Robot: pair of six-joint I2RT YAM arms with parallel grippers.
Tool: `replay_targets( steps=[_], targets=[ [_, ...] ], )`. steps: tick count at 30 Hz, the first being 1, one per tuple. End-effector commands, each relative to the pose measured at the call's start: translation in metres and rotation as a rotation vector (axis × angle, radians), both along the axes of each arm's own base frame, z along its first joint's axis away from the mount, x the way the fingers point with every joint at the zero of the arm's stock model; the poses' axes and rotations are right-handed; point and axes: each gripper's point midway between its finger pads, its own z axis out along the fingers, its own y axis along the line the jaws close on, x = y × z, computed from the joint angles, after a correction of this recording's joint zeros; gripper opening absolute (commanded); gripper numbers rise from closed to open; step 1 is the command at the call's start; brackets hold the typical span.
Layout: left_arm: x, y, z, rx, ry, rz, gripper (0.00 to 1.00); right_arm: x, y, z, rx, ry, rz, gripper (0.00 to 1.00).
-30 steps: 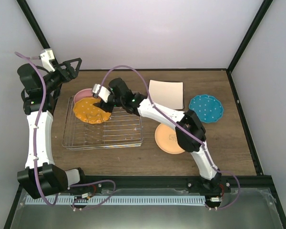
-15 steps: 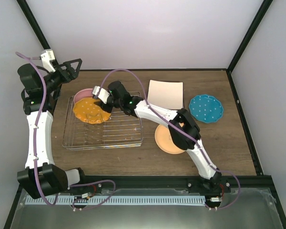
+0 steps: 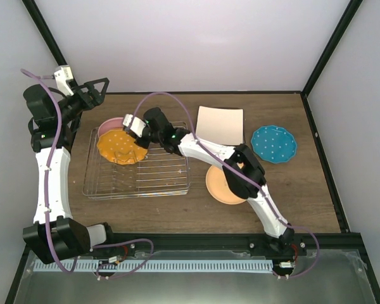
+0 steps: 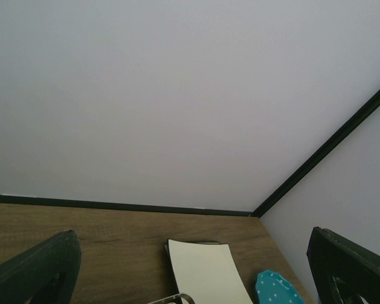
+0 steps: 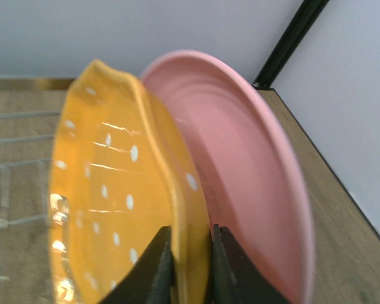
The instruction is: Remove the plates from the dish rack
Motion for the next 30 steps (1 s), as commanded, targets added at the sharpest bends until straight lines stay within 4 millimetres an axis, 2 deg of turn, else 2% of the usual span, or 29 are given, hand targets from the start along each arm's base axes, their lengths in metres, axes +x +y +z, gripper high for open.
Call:
replay_targets(
  steps=[1,2,5,8,11,18,20,24,30],
  targets=[
    [-0.007,-0.004,0.008,0.01,-0.029,-0.013,1.0,-0.001,0.004,-0.01,-0.021,-0.01,0.009,0.04],
    [-0.007,-0.004,0.008,0.009,-0.03,-0.013,1.0,-0.002,0.003,-0.008,-0.022,-0.015,0.007,0.01],
    [-0.007,-0.004,0.008,0.01,-0.031,-0.013,1.0,-0.001,0.001,0.001,-0.017,-0.032,0.001,0.01],
    [-0.008,-0.004,0.009,0.009,-0.032,-0.012,1.0,-0.001,-0.002,0.026,0.016,-0.068,-0.01,0.01],
    [-0.007,-0.004,0.008,0.001,-0.032,-0.013,1.0,0.001,-0.007,0.06,0.062,-0.125,-0.034,0.01],
    [-0.008,-0.005,0.012,-0.005,-0.045,-0.021,1.0,0.003,-0.031,0.163,0.179,-0.328,-0.114,0.01],
    [-0.008,-0.006,0.013,-0.006,-0.047,-0.024,1.0,0.001,-0.039,0.183,0.187,-0.377,-0.129,0.01],
    [-0.008,-0.006,0.017,-0.014,-0.057,-0.025,1.0,-0.004,-0.053,0.203,0.176,-0.416,-0.154,0.01],
    [-0.007,-0.005,0.019,-0.022,-0.063,-0.027,1.0,-0.011,-0.07,0.209,0.185,-0.401,-0.177,0.01]
  ],
)
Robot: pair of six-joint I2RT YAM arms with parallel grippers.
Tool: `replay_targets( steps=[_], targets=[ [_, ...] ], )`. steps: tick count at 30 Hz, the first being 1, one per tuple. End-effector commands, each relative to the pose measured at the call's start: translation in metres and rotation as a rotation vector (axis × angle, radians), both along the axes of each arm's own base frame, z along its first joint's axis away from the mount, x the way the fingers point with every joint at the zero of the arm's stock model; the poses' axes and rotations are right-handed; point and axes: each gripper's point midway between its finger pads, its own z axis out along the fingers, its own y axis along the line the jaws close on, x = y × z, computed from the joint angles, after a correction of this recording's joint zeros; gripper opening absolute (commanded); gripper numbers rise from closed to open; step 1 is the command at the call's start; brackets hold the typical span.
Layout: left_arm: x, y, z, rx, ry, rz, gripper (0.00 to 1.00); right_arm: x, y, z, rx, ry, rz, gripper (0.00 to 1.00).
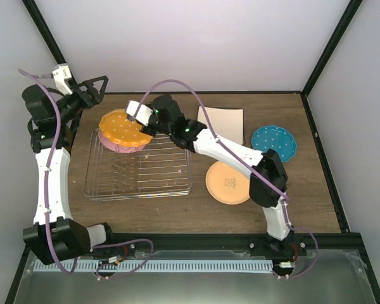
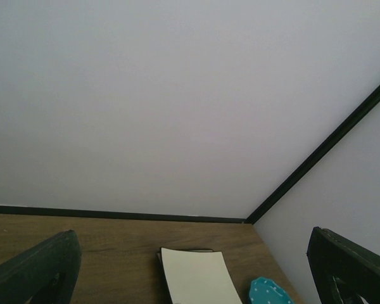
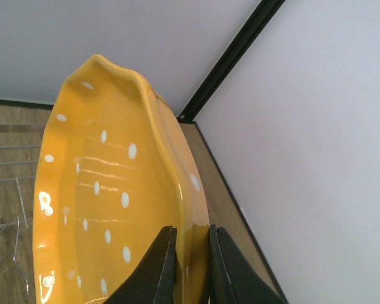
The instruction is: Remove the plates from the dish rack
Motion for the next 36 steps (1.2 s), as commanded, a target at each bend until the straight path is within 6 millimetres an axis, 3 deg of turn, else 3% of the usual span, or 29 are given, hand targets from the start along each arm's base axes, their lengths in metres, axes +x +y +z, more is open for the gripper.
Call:
replay_targets(
  steps=[1,6,9,12,14,16,18,21,24,25,29,36],
  targets=[
    [-0.005,-0.005,0.011,-0.002,-0.039,-0.022,1.0,-0.009,-0.028,0.11,0.234,-0.143,-0.05,0.01],
    [-0.007,-0.005,0.019,-0.002,-0.054,-0.022,1.0,0.004,-0.067,0.131,0.267,-0.159,-0.147,0.01],
    [-0.009,-0.005,0.034,-0.012,-0.085,-0.021,1.0,0.027,-0.117,0.152,0.328,-0.127,-0.243,0.01],
    [-0.011,-0.006,0.051,-0.024,-0.122,-0.023,1.0,0.052,-0.183,0.176,0.4,-0.104,-0.385,0.01],
    [-0.01,-0.005,0.057,-0.033,-0.133,-0.024,1.0,0.073,-0.239,0.186,0.439,-0.069,-0.542,0.01],
    [-0.009,-0.005,0.058,-0.037,-0.134,-0.026,1.0,0.098,-0.307,0.181,0.494,0.03,-0.722,0.01],
    [-0.006,-0.005,0.055,-0.043,-0.123,-0.029,1.0,0.113,-0.372,0.163,0.554,0.158,-0.887,0.01],
    [-0.004,-0.005,0.052,-0.046,-0.114,-0.035,1.0,0.117,-0.456,0.115,0.658,0.378,-1.087,0.01],
    [-0.003,-0.006,0.05,-0.05,-0.107,-0.04,1.0,0.103,-0.518,0.06,0.778,0.586,-1.216,0.01],
    [-0.003,-0.006,0.049,-0.051,-0.105,-0.04,1.0,0.095,-0.532,0.031,0.81,0.666,-1.25,0.01],
    [-0.002,-0.006,0.046,-0.046,-0.096,-0.045,1.0,0.064,-0.575,-0.033,0.996,0.832,-1.326,0.01],
    [-0.004,-0.007,0.039,-0.027,-0.08,-0.045,1.0,0.031,-0.605,-0.091,1.196,0.954,-1.356,0.01]
  ],
)
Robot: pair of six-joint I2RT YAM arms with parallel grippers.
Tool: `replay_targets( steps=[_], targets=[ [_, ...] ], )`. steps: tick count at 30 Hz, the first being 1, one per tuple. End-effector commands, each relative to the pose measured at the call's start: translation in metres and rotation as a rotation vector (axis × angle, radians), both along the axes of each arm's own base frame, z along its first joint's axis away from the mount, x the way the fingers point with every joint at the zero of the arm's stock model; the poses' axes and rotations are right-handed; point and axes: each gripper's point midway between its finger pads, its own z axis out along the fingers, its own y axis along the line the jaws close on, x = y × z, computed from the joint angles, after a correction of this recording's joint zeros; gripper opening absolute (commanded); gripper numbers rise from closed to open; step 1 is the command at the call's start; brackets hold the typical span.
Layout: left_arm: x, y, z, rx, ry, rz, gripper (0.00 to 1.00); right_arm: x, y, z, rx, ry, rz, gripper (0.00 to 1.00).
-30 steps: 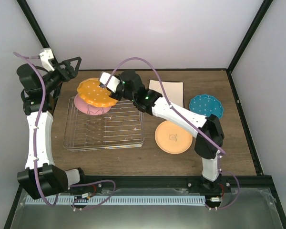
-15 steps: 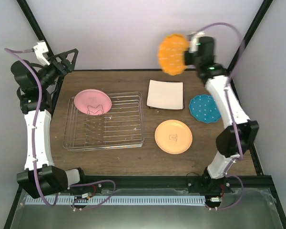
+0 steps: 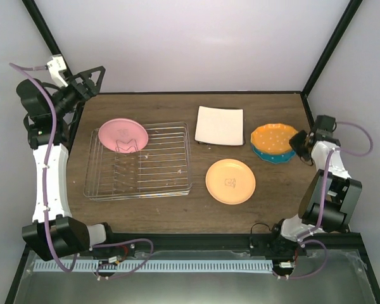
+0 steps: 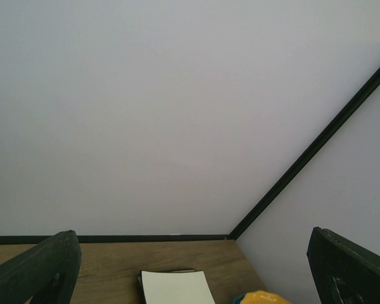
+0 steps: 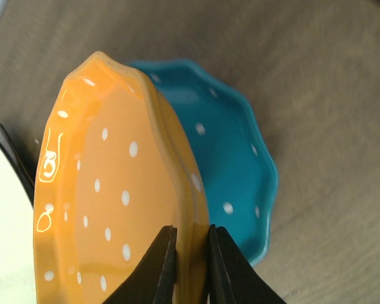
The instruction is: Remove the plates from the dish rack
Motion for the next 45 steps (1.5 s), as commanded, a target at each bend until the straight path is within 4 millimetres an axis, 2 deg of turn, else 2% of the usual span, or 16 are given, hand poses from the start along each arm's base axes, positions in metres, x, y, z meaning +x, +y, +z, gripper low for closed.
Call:
replay_targets(
  steps=[1,11,23,32,38,41,45],
  targets=[
    [-0.005,-0.004,0.002,0.023,-0.012,-0.017,1.0,0.025,0.004,0.068,0.138,-0.323,-0.013,0.01],
    [-0.006,-0.004,-0.004,0.026,0.0,-0.013,1.0,0.018,-0.012,0.037,0.157,-0.302,-0.079,0.01],
    [-0.006,-0.004,-0.012,0.027,0.014,-0.015,1.0,0.02,-0.013,-0.006,0.172,-0.26,-0.085,0.01],
    [-0.007,-0.005,-0.013,0.027,0.018,-0.016,1.0,0.017,-0.014,-0.025,0.177,-0.221,-0.094,0.01],
    [-0.008,-0.005,-0.013,0.029,0.015,-0.015,1.0,0.013,-0.013,-0.041,0.188,-0.16,-0.096,0.19],
    [-0.008,-0.005,-0.013,0.031,0.014,-0.015,1.0,0.012,-0.01,-0.047,0.206,-0.136,-0.084,0.25],
    [-0.01,-0.005,-0.013,0.038,0.013,-0.017,1.0,0.011,-0.007,-0.051,0.219,-0.114,-0.07,0.37]
  ],
)
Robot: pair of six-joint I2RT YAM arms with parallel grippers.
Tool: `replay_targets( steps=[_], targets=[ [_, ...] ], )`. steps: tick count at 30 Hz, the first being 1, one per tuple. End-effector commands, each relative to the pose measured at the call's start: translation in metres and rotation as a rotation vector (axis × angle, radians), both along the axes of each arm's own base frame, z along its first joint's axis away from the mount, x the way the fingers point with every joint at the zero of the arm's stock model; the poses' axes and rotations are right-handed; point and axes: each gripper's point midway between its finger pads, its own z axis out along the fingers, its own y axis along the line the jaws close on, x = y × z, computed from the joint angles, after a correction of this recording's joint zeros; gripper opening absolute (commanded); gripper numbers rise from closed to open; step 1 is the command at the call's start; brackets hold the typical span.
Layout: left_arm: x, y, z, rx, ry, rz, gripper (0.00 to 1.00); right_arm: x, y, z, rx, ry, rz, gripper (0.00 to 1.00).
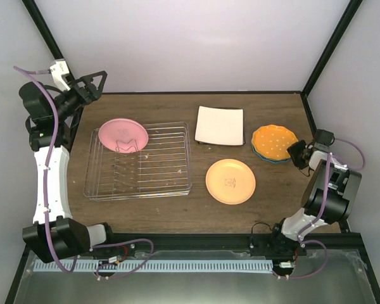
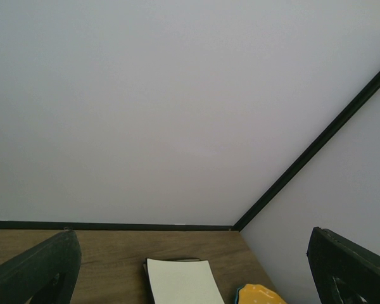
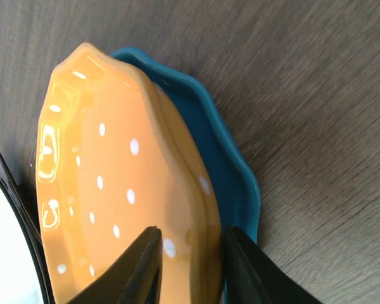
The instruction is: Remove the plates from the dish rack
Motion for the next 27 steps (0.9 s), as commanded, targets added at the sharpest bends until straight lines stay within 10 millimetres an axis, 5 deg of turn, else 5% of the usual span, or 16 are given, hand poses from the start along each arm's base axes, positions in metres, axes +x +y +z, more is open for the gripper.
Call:
replay_targets(
  steps=[1,10,14,17,20,22,24,25,27],
  targets=[
    [-0.008,-0.005,0.003,0.022,-0.019,-0.019,1.0,0.018,-0.004,0.023,-0.006,-0.068,0.033,0.4],
    [-0.009,-0.006,0.004,0.022,-0.023,-0.023,1.0,0.008,-0.034,0.036,-0.172,0.072,0.003,0.58],
    [-0.009,-0.006,0.004,0.025,-0.024,-0.022,1.0,0.013,-0.045,0.066,-0.228,0.022,-0.042,0.61],
    [-0.008,-0.005,0.003,0.022,-0.021,-0.021,1.0,0.035,-0.038,0.101,-0.196,-0.105,-0.043,0.62],
    [-0.005,-0.004,0.002,0.021,-0.021,-0.019,1.0,0.077,0.007,0.147,-0.165,-0.274,0.04,0.61],
    [-0.004,-0.004,0.001,0.015,-0.016,-0.016,1.0,0.118,0.064,0.18,-0.169,-0.381,0.177,0.61],
    [-0.002,-0.004,0.0,0.008,-0.013,-0.018,1.0,0.159,0.145,0.215,-0.179,-0.489,0.374,0.6],
    [-0.001,-0.003,0.0,0.005,-0.011,-0.019,1.0,0.179,0.188,0.256,-0.193,-0.6,0.483,0.6],
    [0.0,-0.003,0.001,0.007,-0.012,-0.019,1.0,0.199,0.279,0.285,-0.227,-0.715,0.701,0.6]
  ],
)
